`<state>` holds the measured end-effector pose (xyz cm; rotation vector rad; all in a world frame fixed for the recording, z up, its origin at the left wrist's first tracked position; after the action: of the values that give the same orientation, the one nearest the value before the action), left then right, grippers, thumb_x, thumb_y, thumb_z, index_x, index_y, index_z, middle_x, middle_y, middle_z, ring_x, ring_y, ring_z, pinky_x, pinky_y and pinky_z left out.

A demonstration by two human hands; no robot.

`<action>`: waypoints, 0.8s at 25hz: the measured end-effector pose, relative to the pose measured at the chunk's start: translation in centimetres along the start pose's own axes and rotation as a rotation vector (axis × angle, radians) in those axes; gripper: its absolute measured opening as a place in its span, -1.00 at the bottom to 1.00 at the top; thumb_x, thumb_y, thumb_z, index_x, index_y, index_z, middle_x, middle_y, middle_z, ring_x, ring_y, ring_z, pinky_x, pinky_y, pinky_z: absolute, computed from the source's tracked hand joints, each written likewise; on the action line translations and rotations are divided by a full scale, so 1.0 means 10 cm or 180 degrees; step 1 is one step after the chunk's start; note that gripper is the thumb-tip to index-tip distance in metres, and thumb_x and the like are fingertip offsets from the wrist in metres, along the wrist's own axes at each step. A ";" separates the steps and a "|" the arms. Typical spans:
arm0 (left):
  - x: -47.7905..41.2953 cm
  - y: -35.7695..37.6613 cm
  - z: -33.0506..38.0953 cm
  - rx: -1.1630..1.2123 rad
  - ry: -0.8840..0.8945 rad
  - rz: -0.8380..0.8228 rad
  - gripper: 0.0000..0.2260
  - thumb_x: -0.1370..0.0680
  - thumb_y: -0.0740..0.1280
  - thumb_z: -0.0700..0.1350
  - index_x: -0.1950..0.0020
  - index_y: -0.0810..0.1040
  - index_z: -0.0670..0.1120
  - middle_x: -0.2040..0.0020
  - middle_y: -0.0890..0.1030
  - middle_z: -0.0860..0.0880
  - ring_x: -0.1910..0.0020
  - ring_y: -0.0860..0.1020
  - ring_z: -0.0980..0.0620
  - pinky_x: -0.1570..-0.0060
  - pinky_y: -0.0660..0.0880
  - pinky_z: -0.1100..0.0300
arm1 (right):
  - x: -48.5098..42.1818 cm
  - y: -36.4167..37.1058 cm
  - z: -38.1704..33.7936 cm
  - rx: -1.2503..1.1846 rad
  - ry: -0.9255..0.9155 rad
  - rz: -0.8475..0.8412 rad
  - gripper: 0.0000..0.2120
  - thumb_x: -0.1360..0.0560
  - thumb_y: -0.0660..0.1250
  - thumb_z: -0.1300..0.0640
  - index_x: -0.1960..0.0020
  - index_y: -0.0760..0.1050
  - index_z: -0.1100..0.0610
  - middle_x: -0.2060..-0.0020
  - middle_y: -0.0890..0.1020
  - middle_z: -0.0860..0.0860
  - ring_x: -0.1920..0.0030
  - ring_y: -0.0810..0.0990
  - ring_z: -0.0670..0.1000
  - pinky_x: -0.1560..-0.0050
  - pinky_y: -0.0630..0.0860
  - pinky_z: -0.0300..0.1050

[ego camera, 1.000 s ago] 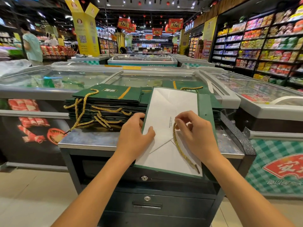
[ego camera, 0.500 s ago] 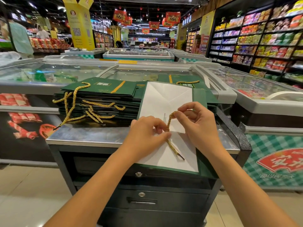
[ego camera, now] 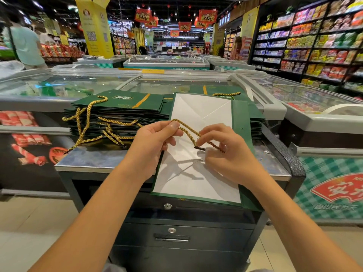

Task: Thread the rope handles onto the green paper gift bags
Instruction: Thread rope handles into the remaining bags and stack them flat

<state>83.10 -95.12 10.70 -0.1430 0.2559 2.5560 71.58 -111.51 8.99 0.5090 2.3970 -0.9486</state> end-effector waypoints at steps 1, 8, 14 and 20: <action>0.00 0.00 0.00 0.0036 -0.0013 0.0016 -0.91 -0.59 0.39 -0.12 -0.04 0.65 -0.11 0.23 0.68 0.03 0.32 0.48 0.13 0.22 0.34 0.24 | 0.01 0.01 -0.02 -0.0088 0.0008 -0.0066 -0.69 -0.42 0.45 0.40 0.03 0.66 0.01 -0.11 0.57 -0.06 -0.18 0.53 -0.09 0.05 0.41 -0.44; 0.01 0.00 -0.01 -0.0089 0.0041 0.0133 -0.90 -0.59 0.39 -0.10 -0.06 0.64 -0.10 0.19 0.69 0.02 0.30 0.50 0.12 0.21 0.39 0.23 | 0.00 -0.02 0.00 -0.0223 -0.0063 0.0242 -0.97 -0.50 0.52 0.11 0.11 0.69 0.06 -0.01 0.64 -0.09 -0.07 0.59 -0.03 0.10 0.38 -0.30; 0.13 0.14 0.03 -0.1816 0.2032 0.0282 -0.78 -0.56 0.38 -0.13 -0.20 0.57 0.03 -0.12 0.57 0.09 -0.11 0.53 0.13 0.00 0.46 0.33 | -0.02 0.01 0.07 -0.0025 -0.0177 0.0300 -0.92 -0.58 0.41 0.16 0.03 0.65 0.16 0.09 0.66 -0.02 0.24 0.53 -0.17 0.28 0.36 -0.35; 0.16 0.28 -0.16 -0.1477 0.1609 -0.0405 -0.90 -0.55 0.44 -0.23 -0.04 0.67 -0.07 0.14 0.70 0.06 0.19 0.68 0.01 0.13 0.63 0.13 | -0.02 -0.02 0.08 -0.0125 0.0066 0.0406 -0.85 -0.62 0.36 0.08 0.00 0.63 0.15 0.18 0.68 -0.05 0.30 0.65 0.10 0.24 0.59 0.16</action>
<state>80.33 -96.95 9.28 -0.9509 -0.1625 2.3698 71.87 -112.23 8.68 0.6514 2.3653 -0.8431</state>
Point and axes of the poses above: each hand's wrist, its own x-axis away from the middle knuckle, its own y-axis out of the palm, z = x × y, the point moved 2 cm from there along -x, towards the middle knuckle
